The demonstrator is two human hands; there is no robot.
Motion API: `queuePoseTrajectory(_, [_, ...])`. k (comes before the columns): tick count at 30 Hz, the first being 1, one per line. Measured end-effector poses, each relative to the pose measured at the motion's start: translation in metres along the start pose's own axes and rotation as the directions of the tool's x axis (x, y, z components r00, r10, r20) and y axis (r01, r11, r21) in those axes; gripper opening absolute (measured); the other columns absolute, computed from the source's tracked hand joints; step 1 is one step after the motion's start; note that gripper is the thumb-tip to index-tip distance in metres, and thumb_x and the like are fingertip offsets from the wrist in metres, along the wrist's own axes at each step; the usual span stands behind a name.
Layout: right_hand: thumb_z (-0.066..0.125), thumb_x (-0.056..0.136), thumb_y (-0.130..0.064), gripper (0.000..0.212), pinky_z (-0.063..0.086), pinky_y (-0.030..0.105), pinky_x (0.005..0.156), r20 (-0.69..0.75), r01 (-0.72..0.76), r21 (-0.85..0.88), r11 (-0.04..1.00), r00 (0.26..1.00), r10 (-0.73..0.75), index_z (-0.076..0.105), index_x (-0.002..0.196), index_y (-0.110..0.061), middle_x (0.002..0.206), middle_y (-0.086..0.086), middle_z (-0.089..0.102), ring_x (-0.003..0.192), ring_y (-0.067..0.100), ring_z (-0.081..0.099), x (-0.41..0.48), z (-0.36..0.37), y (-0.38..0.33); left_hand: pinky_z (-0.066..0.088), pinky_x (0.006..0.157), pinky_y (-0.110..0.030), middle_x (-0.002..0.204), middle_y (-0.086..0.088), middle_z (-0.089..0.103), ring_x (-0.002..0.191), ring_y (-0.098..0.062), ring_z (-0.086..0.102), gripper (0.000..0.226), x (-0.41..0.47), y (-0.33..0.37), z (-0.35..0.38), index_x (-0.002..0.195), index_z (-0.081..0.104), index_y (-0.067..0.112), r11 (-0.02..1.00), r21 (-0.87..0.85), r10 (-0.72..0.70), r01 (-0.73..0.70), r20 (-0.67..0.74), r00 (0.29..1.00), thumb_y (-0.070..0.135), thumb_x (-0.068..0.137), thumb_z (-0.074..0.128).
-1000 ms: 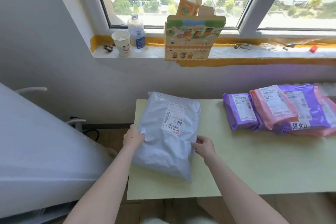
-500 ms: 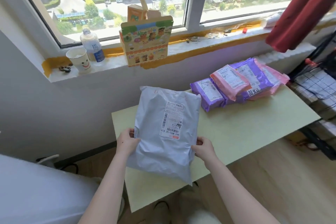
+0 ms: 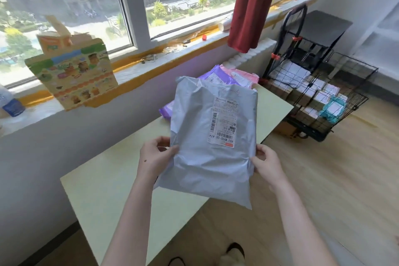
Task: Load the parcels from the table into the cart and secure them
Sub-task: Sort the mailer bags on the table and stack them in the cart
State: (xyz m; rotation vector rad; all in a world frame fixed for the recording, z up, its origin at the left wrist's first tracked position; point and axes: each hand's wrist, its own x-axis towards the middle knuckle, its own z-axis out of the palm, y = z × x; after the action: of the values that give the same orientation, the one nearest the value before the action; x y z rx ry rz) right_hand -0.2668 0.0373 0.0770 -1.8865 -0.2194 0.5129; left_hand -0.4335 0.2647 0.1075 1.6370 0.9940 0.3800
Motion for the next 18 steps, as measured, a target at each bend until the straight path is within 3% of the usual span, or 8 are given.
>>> queuePoseTrajectory(2, [0.061, 0.089, -0.002, 0.024, 0.055, 0.046, 0.085, -0.041, 0.035, 0.003, 0.999, 0.999, -0.035, 0.064, 0.098, -0.025, 0.096, -0.007, 0.065, 0.095, 0.024, 0.064, 0.003, -0.032, -0.007, 0.045, 0.055, -0.018, 0.075, 0.001, 0.070, 0.068, -0.012, 0.063, 0.015, -0.002, 0.020, 0.026, 0.076, 0.067, 0.025, 0.999, -0.019, 0.031, -0.030, 0.015, 0.999, 0.012, 0.078, 0.073])
queuePoseTrajectory(5, [0.063, 0.089, -0.004, 0.024, 0.057, 0.043, 0.081, -0.103, 0.063, 0.025, 0.998, 0.993, -0.060, 0.064, 0.103, -0.023, 0.098, -0.007, 0.067, 0.095, 0.021, 0.066, 0.011, -0.083, -0.014, 0.042, 0.051, -0.007, 0.069, 0.005, 0.068, 0.056, 0.001, 0.058, 0.015, -0.004, 0.048, 0.066, 0.074, 0.068, 0.023, 0.992, -0.077, 0.098, -0.095, 0.027, 0.995, 0.009, 0.079, 0.073])
queuePoseTrajectory(8, [0.065, 0.087, -0.001, 0.028, 0.058, 0.042, 0.079, -0.149, 0.091, 0.049, 0.995, 0.985, -0.083, 0.064, 0.104, -0.022, 0.101, -0.001, 0.070, 0.094, 0.023, 0.067, 0.022, -0.130, -0.016, 0.044, 0.053, -0.007, 0.063, 0.008, 0.067, 0.055, 0.000, 0.058, 0.015, -0.005, 0.073, 0.108, 0.074, 0.069, 0.019, 0.980, -0.138, 0.149, -0.141, 0.046, 0.988, 0.006, 0.080, 0.073])
queuePoseTrajectory(12, [0.065, 0.086, 0.001, 0.032, 0.054, 0.028, 0.070, -0.200, 0.145, 0.087, 0.986, 0.972, -0.125, 0.062, 0.106, -0.023, 0.102, -0.001, 0.069, 0.090, 0.017, 0.066, 0.032, -0.185, -0.017, 0.043, 0.053, -0.008, 0.061, 0.009, 0.067, 0.060, -0.007, 0.059, 0.017, -0.003, 0.105, 0.166, 0.074, 0.068, 0.020, 0.973, -0.113, 0.212, -0.202, 0.087, 0.973, 0.005, 0.080, 0.072])
queuePoseTrajectory(15, [0.066, 0.086, 0.000, 0.031, 0.051, 0.028, 0.070, -0.220, 0.163, 0.085, 0.983, 0.965, -0.141, 0.065, 0.106, -0.023, 0.103, 0.001, 0.070, 0.090, 0.017, 0.066, 0.042, -0.230, -0.014, 0.039, 0.048, -0.007, 0.066, -0.003, 0.065, 0.060, -0.011, 0.056, 0.016, -0.006, 0.130, 0.208, 0.076, 0.067, 0.018, 0.962, -0.115, 0.262, -0.249, 0.116, 0.958, 0.004, 0.082, 0.070])
queuePoseTrajectory(18, [0.064, 0.086, 0.004, 0.036, 0.054, 0.030, 0.074, -0.260, 0.184, 0.088, 0.979, 0.953, -0.156, 0.065, 0.096, -0.030, 0.096, -0.006, 0.071, 0.085, 0.010, 0.066, 0.051, -0.264, -0.012, 0.037, 0.048, -0.009, 0.065, -0.002, 0.061, 0.056, -0.008, 0.051, 0.017, -0.005, 0.146, 0.241, 0.075, 0.065, 0.020, 0.945, -0.115, 0.322, -0.307, 0.148, 0.935, 0.005, 0.082, 0.070])
